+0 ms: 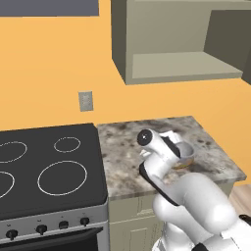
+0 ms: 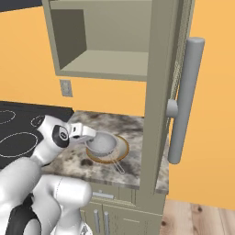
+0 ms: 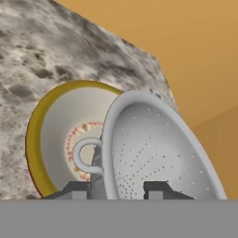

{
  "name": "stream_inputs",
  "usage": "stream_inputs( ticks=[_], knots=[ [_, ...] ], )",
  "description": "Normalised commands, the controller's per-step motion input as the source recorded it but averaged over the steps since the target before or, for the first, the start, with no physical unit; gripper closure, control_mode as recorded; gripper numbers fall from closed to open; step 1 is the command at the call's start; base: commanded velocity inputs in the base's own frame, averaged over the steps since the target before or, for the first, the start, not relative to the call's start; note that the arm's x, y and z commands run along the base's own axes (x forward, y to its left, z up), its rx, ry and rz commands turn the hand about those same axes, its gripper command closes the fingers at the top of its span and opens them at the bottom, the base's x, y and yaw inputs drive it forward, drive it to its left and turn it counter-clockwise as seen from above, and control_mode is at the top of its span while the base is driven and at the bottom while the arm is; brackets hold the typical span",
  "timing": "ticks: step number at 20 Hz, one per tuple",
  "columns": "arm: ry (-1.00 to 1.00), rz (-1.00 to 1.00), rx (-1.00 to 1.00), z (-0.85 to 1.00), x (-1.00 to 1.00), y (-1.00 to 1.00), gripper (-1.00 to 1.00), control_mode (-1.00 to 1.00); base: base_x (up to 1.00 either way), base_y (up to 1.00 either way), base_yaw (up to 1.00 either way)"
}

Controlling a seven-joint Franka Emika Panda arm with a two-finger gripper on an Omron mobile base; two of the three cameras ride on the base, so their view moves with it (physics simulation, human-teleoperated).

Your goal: Open the cabinet and setup a tea strainer by placing it in the bowl upright.

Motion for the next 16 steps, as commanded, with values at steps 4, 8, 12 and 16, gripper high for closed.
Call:
stream_inputs(
  ticks=[4, 8, 12, 16],
  knots=[
    [0.04, 0.00, 0.00, -0.40, 0.27, 0.00, 1.00, -1.00, 0.00, 0.00, 0.00],
    [0.00, 0.00, 0.00, -0.30, 0.23, 0.00, 1.00, -1.00, 0.00, 0.00, 0.00],
    [0.00, 0.00, 0.00, -0.22, 0.21, 0.00, 1.00, -1.00, 0.00, 0.00, 0.00],
    [0.00, 0.00, 0.00, -0.26, 0.17, 0.00, 1.00, -1.00, 0.00, 0.00, 0.00]
  ],
)
